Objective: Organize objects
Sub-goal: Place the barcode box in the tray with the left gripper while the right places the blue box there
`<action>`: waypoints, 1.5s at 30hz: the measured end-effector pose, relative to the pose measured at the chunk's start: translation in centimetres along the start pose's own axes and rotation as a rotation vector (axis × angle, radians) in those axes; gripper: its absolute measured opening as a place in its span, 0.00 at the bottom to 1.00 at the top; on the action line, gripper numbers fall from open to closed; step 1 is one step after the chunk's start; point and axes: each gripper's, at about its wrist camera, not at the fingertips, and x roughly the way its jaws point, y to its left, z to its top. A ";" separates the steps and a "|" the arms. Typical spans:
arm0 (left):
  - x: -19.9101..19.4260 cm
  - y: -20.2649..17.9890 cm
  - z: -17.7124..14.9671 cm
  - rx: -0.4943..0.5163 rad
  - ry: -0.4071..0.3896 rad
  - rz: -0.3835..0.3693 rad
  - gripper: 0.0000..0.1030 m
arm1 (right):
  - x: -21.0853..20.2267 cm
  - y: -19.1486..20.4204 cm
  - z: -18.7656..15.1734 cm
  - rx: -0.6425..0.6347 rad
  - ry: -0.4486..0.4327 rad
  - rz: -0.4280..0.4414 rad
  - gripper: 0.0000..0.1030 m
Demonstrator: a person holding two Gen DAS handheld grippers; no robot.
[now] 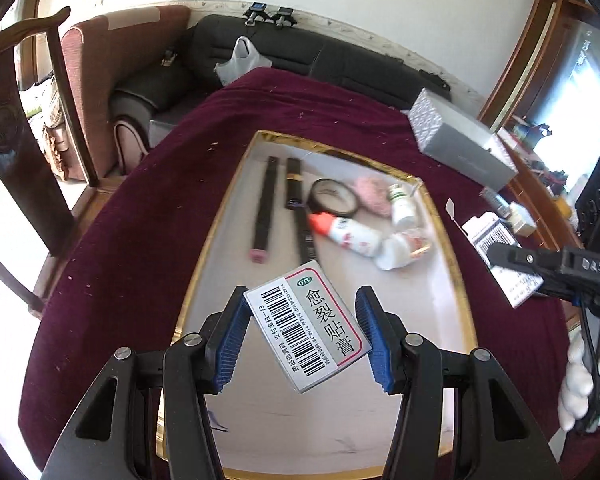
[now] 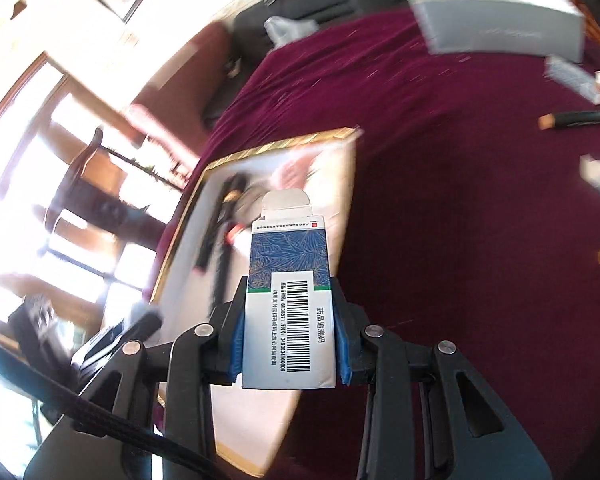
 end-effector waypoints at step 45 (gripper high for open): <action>-0.2 1.3 2.9 -0.022 0.073 -0.003 0.59 | 9.3 5.1 -1.4 -0.147 0.087 -0.065 0.49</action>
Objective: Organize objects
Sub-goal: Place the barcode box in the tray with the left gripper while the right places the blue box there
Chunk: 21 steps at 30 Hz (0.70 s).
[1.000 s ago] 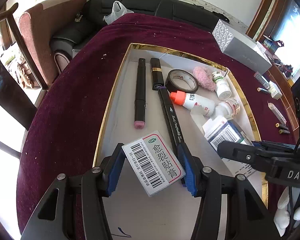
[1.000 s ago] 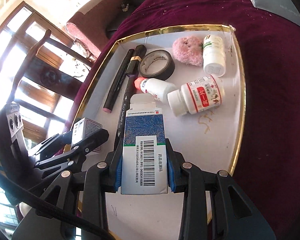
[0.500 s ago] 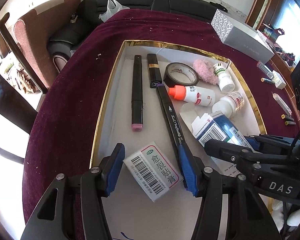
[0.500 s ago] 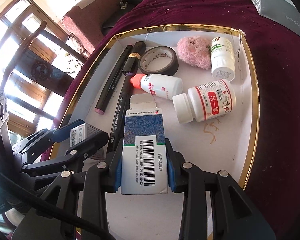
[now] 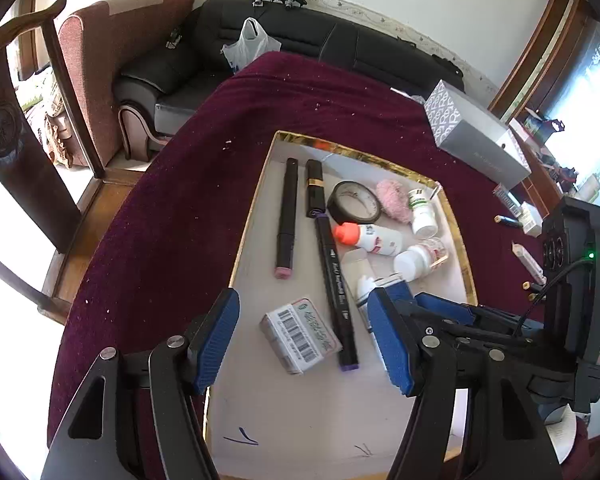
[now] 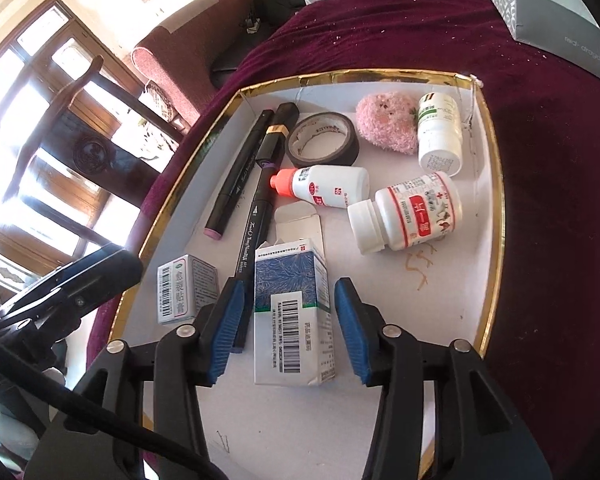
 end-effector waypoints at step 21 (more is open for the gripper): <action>3.5 -22.8 -6.0 0.278 0.149 -0.405 0.66 | -18.9 -22.4 -5.7 0.322 -0.353 -0.205 0.70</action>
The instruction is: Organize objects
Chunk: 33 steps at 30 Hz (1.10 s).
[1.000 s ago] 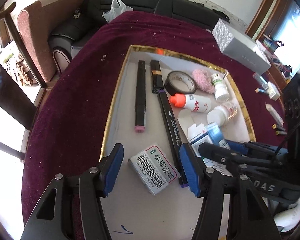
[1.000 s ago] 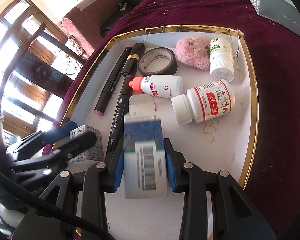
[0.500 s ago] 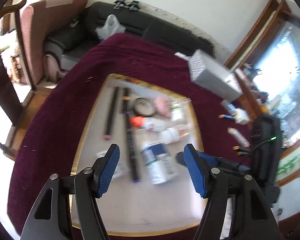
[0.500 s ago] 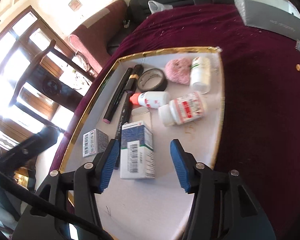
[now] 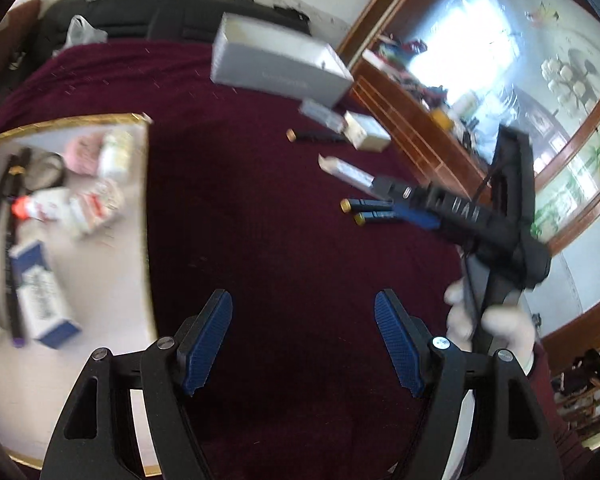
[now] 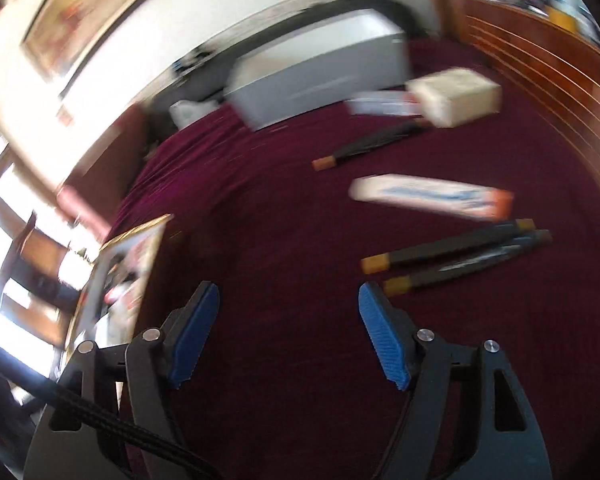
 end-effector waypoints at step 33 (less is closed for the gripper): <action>4.8 0.9 1.0 -0.052 0.019 0.087 0.66 | 6.3 0.7 3.4 -0.122 0.277 0.304 0.80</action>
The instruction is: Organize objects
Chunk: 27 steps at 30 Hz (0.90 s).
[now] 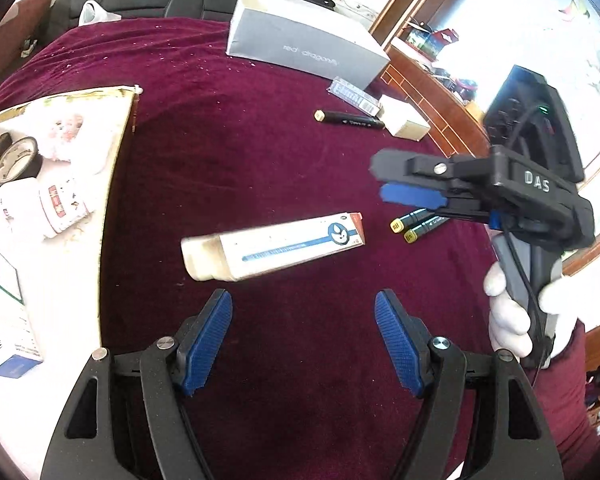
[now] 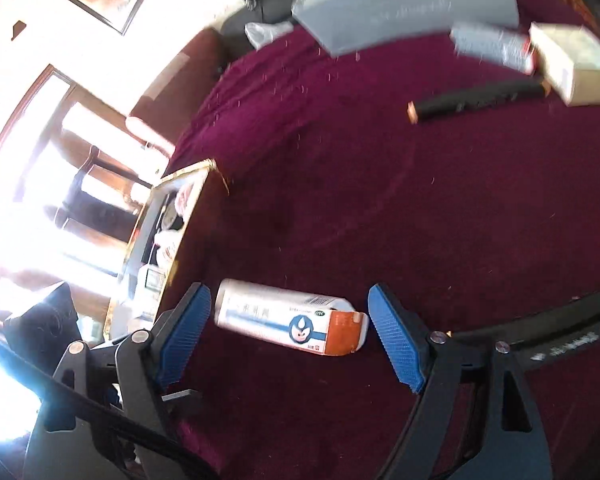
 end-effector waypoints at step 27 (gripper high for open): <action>7.9 -6.3 2.6 0.412 0.265 0.032 0.33 | -9.3 -8.9 -4.4 0.332 -0.448 -0.142 0.80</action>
